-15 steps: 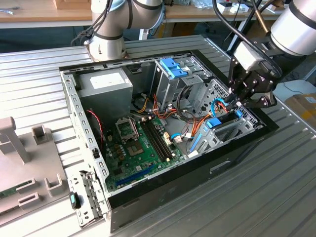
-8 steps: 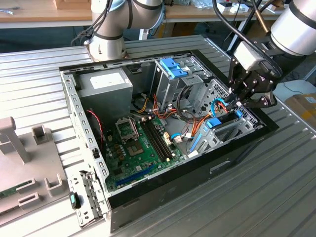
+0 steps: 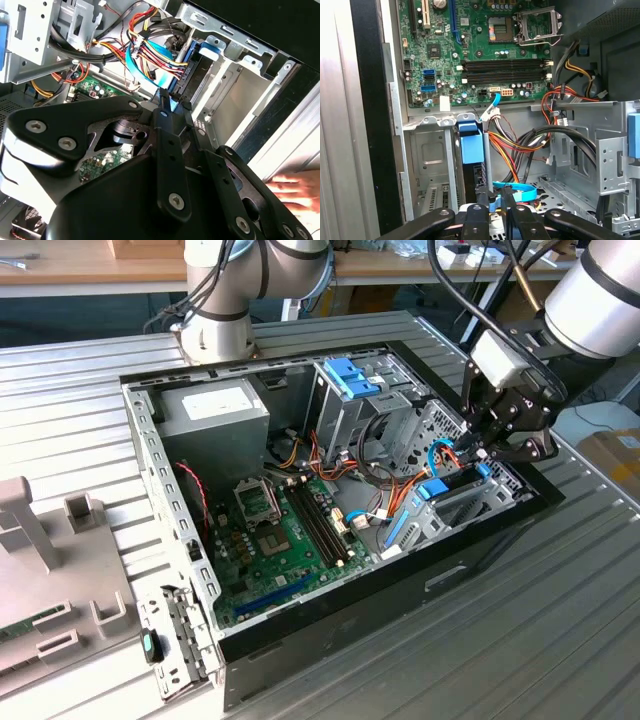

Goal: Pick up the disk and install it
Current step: 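Insert the second disk wire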

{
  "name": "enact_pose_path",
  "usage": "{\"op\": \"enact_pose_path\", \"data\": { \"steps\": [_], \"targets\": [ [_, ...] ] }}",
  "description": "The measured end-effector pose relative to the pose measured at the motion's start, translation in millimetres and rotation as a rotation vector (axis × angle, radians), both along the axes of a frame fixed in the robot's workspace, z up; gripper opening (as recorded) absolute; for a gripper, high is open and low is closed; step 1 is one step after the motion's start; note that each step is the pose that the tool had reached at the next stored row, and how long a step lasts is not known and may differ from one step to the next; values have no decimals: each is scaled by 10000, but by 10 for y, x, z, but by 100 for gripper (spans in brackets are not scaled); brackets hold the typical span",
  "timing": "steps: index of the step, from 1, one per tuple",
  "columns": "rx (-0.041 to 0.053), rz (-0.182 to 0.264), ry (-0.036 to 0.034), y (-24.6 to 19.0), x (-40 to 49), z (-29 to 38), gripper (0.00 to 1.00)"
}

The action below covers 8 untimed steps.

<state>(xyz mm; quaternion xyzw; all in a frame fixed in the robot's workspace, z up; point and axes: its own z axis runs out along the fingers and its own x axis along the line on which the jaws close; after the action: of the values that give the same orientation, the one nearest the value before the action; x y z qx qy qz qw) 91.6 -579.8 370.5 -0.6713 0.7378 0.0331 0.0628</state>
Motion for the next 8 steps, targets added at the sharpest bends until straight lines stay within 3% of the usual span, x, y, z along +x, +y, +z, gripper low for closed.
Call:
{"op": "enact_pose_path", "data": {
  "steps": [3,4,8],
  "targets": [
    [1,1,0,0,0,-1,25],
    [1,0,0,0,0,-2,16],
    [0,0,0,0,0,-3,16]
  ]
}}
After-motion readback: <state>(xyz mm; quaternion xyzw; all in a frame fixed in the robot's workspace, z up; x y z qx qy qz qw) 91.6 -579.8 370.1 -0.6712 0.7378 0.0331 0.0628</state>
